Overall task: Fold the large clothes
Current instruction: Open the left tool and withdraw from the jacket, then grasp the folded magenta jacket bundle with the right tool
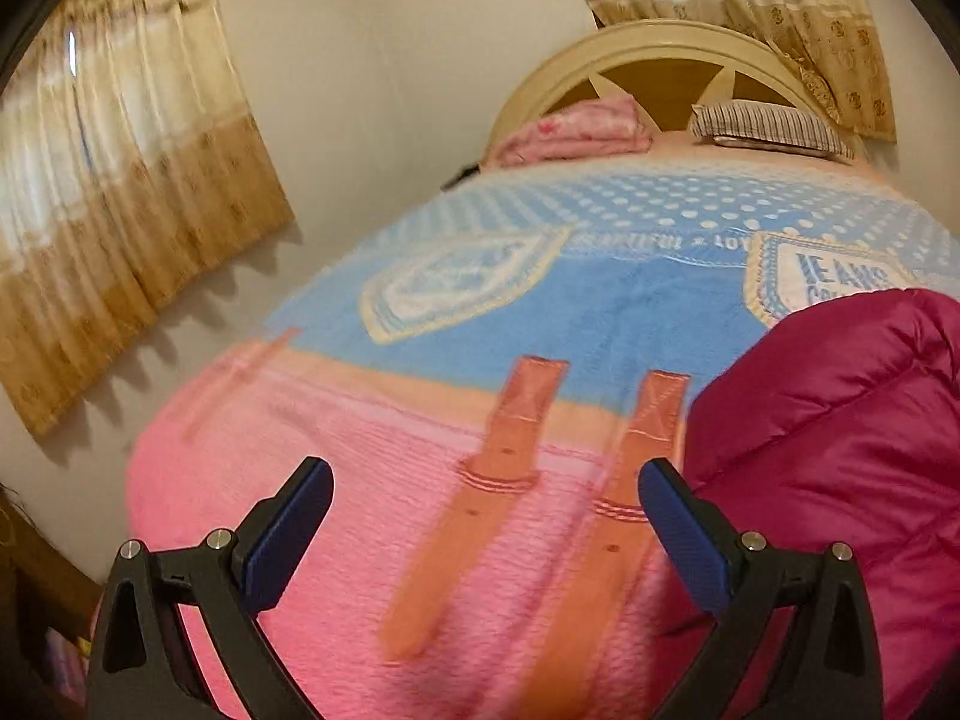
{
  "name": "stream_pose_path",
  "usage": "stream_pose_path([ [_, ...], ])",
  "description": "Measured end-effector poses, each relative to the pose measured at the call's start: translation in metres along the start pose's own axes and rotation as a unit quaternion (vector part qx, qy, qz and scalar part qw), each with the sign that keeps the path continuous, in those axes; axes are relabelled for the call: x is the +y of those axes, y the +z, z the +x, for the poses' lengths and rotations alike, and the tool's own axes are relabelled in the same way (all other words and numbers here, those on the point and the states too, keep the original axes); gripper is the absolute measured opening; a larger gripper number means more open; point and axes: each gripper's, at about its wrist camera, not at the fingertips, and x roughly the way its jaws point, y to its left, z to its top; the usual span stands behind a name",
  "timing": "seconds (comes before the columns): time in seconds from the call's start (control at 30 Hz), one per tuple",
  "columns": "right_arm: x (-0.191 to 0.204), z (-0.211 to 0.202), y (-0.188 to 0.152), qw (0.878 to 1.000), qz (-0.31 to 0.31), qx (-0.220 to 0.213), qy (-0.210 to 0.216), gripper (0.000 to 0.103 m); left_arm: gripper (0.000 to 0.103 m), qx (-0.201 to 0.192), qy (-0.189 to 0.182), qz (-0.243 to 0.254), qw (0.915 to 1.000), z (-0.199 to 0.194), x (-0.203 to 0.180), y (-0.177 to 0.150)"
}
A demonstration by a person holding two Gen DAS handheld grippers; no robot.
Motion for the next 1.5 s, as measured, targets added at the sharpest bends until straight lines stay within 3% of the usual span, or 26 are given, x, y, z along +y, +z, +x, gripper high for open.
stream_pose_path([
  [0.07,0.014,0.021,-0.006,1.000,-0.010,-0.002,-0.010,0.072,0.102,0.004,-0.009,0.000,0.9999,0.002,-0.011,0.004],
  [0.17,0.015,0.051,-0.031,0.999,-0.027,0.025,-0.037,0.061,0.102,-0.003,-0.018,0.006,0.9998,0.004,-0.021,0.006],
  [0.37,-0.027,0.066,-0.072,0.997,0.015,0.039,-0.066,0.060,0.102,0.017,-0.045,0.018,0.9987,0.014,-0.056,-0.001],
  [0.6,-0.050,0.069,-0.097,0.997,0.043,0.032,-0.053,0.060,0.102,-0.024,-0.013,0.076,0.9967,0.008,-0.094,-0.024],
  [0.87,-0.063,0.076,-0.110,0.997,0.071,0.028,-0.029,0.060,0.102,-0.013,-0.018,0.081,0.9965,0.022,-0.104,-0.032],
  [1.5,-0.063,0.097,-0.114,0.995,0.064,0.064,-0.030,0.064,0.102,0.020,-0.042,0.068,0.9966,0.039,-0.102,-0.037],
])
